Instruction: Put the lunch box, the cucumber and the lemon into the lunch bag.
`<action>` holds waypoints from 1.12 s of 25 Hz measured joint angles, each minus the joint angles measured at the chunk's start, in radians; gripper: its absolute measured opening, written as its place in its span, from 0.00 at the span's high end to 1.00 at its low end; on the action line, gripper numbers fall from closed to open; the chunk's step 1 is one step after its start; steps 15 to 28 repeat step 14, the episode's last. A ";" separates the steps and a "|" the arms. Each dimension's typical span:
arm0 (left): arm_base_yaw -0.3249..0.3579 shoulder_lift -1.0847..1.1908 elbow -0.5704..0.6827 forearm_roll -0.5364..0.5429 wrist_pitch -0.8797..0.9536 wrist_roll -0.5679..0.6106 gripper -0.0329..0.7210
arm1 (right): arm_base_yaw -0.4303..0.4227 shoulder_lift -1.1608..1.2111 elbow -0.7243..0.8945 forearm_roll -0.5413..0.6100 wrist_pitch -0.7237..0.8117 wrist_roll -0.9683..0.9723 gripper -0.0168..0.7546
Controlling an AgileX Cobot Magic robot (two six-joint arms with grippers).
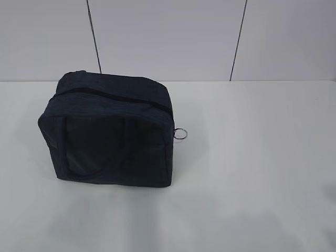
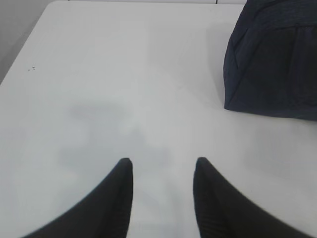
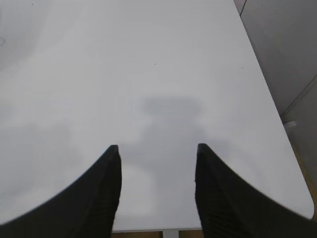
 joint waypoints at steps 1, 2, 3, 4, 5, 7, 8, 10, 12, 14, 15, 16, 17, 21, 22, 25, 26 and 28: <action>0.000 0.000 0.000 0.000 0.000 0.000 0.56 | 0.000 0.000 0.000 0.000 0.000 0.000 0.49; 0.000 0.000 0.000 0.000 0.000 0.000 0.56 | 0.000 0.000 0.000 0.000 0.000 0.000 0.49; 0.000 0.000 0.000 0.000 0.000 0.000 0.56 | 0.000 0.000 0.000 0.000 0.000 0.000 0.49; 0.000 0.000 0.000 0.000 0.000 0.000 0.56 | 0.000 0.000 0.000 0.000 0.000 0.000 0.49; 0.000 0.000 0.000 0.000 0.000 0.000 0.57 | 0.000 0.000 0.000 0.000 0.000 0.000 0.49; 0.000 0.000 0.000 0.000 0.000 0.000 0.57 | 0.000 0.000 0.000 0.000 0.000 0.000 0.49; 0.000 0.000 0.000 0.000 0.000 0.000 0.58 | 0.000 0.000 0.000 0.000 0.000 0.000 0.49; 0.000 0.000 0.000 0.000 0.000 0.000 0.58 | 0.000 0.000 0.000 0.000 0.000 0.000 0.49; 0.000 0.000 0.000 0.000 0.000 0.000 0.58 | 0.000 0.000 0.000 0.000 0.000 0.000 0.49; 0.000 0.000 0.000 0.000 0.000 0.000 0.58 | 0.000 0.000 0.000 0.000 0.000 0.000 0.49; 0.000 0.000 0.000 0.000 0.000 0.000 0.58 | 0.000 0.000 0.000 0.000 0.000 0.000 0.49; 0.000 0.000 0.000 0.000 0.000 0.000 0.58 | 0.000 0.000 0.000 0.000 0.000 0.000 0.49; 0.000 0.000 0.000 0.000 0.000 0.000 0.58 | 0.000 0.000 0.000 0.000 0.000 0.000 0.49; 0.000 0.000 0.000 0.000 0.000 0.000 0.58 | 0.000 0.000 0.000 0.000 0.000 0.000 0.49; 0.000 0.000 0.000 0.000 0.000 0.000 0.58 | 0.000 0.000 0.000 0.000 0.000 0.000 0.49; 0.000 0.000 0.000 0.000 0.000 0.000 0.58 | 0.000 0.000 0.000 0.000 0.000 0.000 0.49; 0.000 0.000 0.000 0.000 0.000 0.000 0.58 | 0.000 0.000 0.000 0.000 0.000 0.000 0.49; 0.000 0.000 0.000 0.000 0.000 0.000 0.58 | 0.000 0.000 0.000 0.000 0.000 0.000 0.49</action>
